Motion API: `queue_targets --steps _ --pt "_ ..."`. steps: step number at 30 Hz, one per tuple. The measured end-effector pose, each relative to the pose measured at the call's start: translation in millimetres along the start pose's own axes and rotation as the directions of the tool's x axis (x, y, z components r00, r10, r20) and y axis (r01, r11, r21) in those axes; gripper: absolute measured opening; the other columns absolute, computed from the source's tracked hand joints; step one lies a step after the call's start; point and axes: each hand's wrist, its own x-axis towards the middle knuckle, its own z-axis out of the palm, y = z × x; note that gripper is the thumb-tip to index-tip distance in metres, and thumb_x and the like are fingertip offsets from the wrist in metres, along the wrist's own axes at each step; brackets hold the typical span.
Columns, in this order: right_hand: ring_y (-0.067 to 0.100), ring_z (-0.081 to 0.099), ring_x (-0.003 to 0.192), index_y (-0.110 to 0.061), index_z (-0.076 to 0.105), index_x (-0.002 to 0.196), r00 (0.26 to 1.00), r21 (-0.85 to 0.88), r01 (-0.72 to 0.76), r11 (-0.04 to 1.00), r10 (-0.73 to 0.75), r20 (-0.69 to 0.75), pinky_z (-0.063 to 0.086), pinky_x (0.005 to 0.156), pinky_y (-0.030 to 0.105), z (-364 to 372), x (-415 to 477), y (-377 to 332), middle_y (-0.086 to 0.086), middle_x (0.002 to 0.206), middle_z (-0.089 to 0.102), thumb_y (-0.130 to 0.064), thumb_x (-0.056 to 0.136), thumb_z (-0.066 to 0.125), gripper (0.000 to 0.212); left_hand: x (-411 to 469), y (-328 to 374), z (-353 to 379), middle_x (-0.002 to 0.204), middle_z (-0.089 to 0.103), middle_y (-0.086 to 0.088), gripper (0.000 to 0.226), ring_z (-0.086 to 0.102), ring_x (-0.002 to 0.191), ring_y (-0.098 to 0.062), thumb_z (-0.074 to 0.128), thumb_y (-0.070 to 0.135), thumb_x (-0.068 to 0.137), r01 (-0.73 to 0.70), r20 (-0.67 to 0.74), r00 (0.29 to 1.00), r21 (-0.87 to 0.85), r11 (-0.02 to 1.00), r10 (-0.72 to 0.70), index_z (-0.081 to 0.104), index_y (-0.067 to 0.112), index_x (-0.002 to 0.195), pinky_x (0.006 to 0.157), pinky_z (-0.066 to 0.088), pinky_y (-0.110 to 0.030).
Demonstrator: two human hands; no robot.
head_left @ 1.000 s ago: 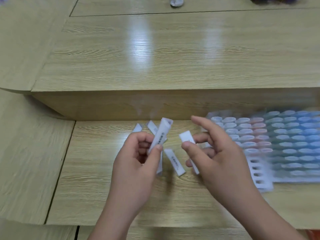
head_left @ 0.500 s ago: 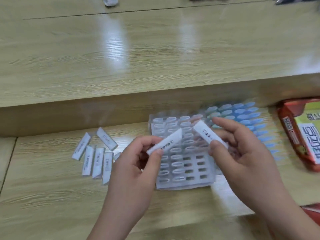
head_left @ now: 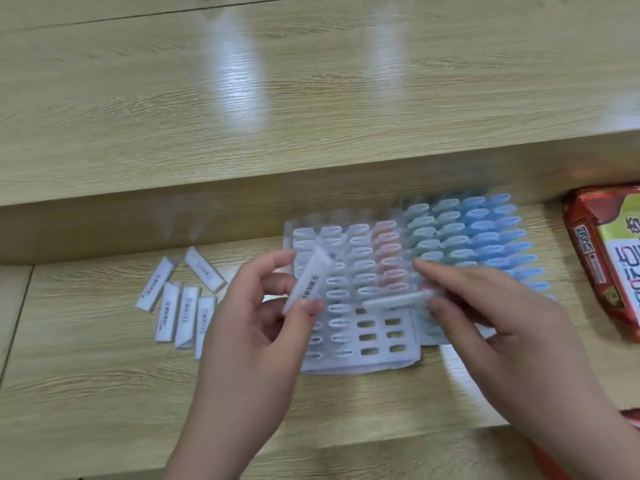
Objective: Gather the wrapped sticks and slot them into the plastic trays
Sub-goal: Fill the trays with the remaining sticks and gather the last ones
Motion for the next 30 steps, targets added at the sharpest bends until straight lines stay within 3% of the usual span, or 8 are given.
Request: queue_targets --steps 3,7,10,15,18,20,24,30 --pt "0.002 0.065 0.082 -0.042 0.057 0.118 1.0 -0.057 -0.018 0.998 0.018 0.001 0.051 0.069 0.02 5.9 0.7 -0.3 -0.025 0.092 0.067 -0.031 0.084 0.065 0.037 -2.1 2.4 6.7 0.098 0.073 0.015 0.03 0.066 0.082 -0.005 0.069 0.014 0.091 -0.046 0.018 0.999 0.179 0.983 0.043 0.071 0.043 0.095 0.072 0.054 -0.025" --pt "0.004 0.066 0.081 -0.035 0.061 0.099 1.0 -0.092 0.016 0.996 -0.015 0.003 0.048 0.069 0.027 13.6 -0.4 8.6 -0.017 0.09 0.069 -0.026 0.085 0.076 0.023 -1.8 5.5 17.5 0.087 0.068 0.014 0.009 0.05 0.068 -0.005 0.072 0.038 0.081 -0.027 -0.018 0.999 0.236 0.971 0.032 0.073 0.034 0.089 0.06 0.039 -0.008" --pt "0.003 0.065 0.09 -0.021 0.067 0.093 0.995 -0.081 0.101 0.992 -0.1 0.016 0.049 0.074 0.026 19.1 1.3 14.4 -0.014 0.097 0.069 -0.015 0.084 0.077 0.015 -1.2 4.5 25.8 0.086 0.064 0.019 0.008 0.055 0.084 0.005 0.073 0.04 0.075 -0.048 -0.01 0.999 0.27 0.962 0.052 0.074 0.034 0.08 0.07 0.036 -0.002" --pt "0.009 0.067 0.096 -0.013 0.072 0.094 0.974 -0.111 0.226 0.968 -0.224 0.033 0.051 0.08 0.028 25.9 5.9 21.7 -0.005 0.099 0.073 -0.013 0.082 0.074 0.011 -2.0 -4.0 32.4 0.088 0.066 0.026 0.013 0.049 0.105 -0.004 0.076 0.042 0.077 -0.089 -0.001 0.995 0.42 0.903 0.099 0.065 0.042 0.069 0.081 0.03 -0.002" --pt "0.011 0.067 0.098 -0.01 0.074 0.093 0.965 -0.105 0.26 0.96 -0.262 0.0 0.053 0.082 0.027 26.8 8.5 24.6 -0.003 0.1 0.073 -0.013 0.085 0.072 0.01 -1.2 -5.2 32.2 0.088 0.066 0.031 0.008 0.047 0.106 0.0 0.07 0.052 0.077 -0.148 0.031 0.988 0.456 0.877 0.151 0.069 0.045 0.074 0.085 0.033 -0.008" --pt "0.011 0.067 0.096 -0.01 0.075 0.094 0.962 -0.087 0.272 0.958 -0.273 -0.006 0.053 0.08 0.025 27.7 8.6 25.4 -0.002 0.101 0.072 -0.016 0.087 0.07 0.01 -1.2 -8.0 32.0 0.093 0.066 0.034 0.007 0.045 0.107 0.002 0.069 0.05 0.078 -0.191 0.066 0.981 0.486 0.853 0.182 0.072 0.047 0.083 0.09 0.038 -0.024" --pt "0.012 0.065 0.086 -0.015 0.075 0.098 0.969 -0.076 0.248 0.966 -0.248 0.007 0.054 0.062 0.032 28.3 8.8 25.9 -0.002 0.103 0.067 -0.022 0.091 0.065 0.014 -0.9 -11.5 34.6 0.104 0.062 0.023 0.015 0.041 0.108 -0.007 0.079 0.035 0.078 -0.243 0.111 0.969 0.584 0.775 0.221 0.072 0.047 0.086 0.09 0.035 -0.034" --pt "0.01 0.066 0.09 -0.014 0.076 0.099 0.957 -0.017 0.289 0.957 -0.288 0.048 0.055 0.063 0.033 29.3 12.2 26.0 -0.002 0.102 0.067 -0.013 0.09 0.068 0.011 2.5 -14.7 38.0 0.147 0.043 0.006 0.008 0.024 0.144 -0.025 0.076 0.034 0.078 -0.211 0.133 0.977 0.676 0.706 0.165 0.073 0.039 0.084 0.111 0.028 -0.052"
